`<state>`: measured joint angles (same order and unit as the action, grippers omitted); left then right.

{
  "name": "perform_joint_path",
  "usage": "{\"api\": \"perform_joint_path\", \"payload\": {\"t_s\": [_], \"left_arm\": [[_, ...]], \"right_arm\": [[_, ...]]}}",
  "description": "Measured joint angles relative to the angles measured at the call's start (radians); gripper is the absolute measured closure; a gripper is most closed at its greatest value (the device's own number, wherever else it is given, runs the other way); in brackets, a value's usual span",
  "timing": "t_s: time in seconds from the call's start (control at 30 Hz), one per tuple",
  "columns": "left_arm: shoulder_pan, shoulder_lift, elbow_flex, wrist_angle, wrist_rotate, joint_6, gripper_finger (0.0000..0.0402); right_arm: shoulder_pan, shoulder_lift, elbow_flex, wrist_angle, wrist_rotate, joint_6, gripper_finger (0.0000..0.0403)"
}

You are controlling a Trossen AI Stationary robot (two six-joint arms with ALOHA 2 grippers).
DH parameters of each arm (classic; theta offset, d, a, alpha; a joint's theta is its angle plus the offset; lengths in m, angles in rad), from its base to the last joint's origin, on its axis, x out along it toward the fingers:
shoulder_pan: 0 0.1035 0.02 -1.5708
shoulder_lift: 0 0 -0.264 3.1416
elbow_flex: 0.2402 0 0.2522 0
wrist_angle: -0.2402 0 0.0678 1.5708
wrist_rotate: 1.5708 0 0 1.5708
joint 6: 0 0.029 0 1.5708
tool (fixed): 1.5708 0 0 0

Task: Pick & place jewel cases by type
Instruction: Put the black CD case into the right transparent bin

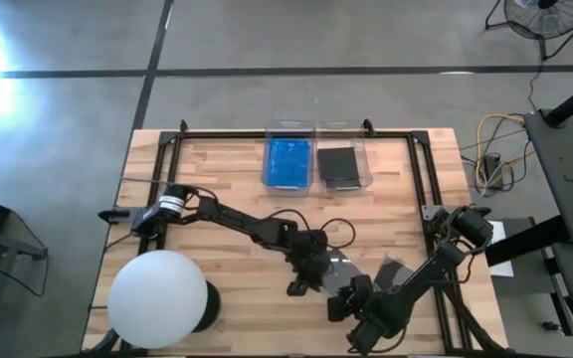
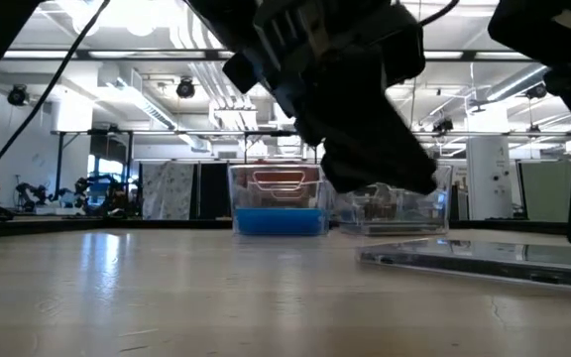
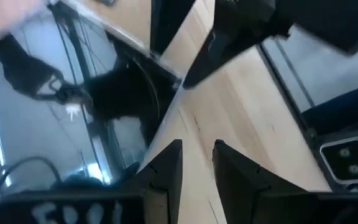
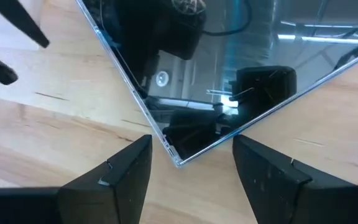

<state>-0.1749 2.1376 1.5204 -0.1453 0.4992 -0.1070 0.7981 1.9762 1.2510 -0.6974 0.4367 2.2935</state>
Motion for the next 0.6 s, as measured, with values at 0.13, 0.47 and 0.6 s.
{"api": "perform_joint_path", "payload": {"t_s": [0.13,0.47,0.6], "left_arm": [[0.012,-0.014,0.0,-0.086,-0.062,0.007,0.0331],[0.069,-0.033,0.014,-0.063,-0.331,0.113,0.0331],[0.106,0.0,0.014,-0.078,-0.334,0.104,0.0331]], "right_arm": [[0.012,-0.001,0.014,0.002,-0.004,0.003,0.0183],[0.065,-0.004,0.045,-0.006,-0.023,0.004,0.0183],[0.061,-0.005,0.047,-0.006,-0.023,0.002,0.0183]]}}
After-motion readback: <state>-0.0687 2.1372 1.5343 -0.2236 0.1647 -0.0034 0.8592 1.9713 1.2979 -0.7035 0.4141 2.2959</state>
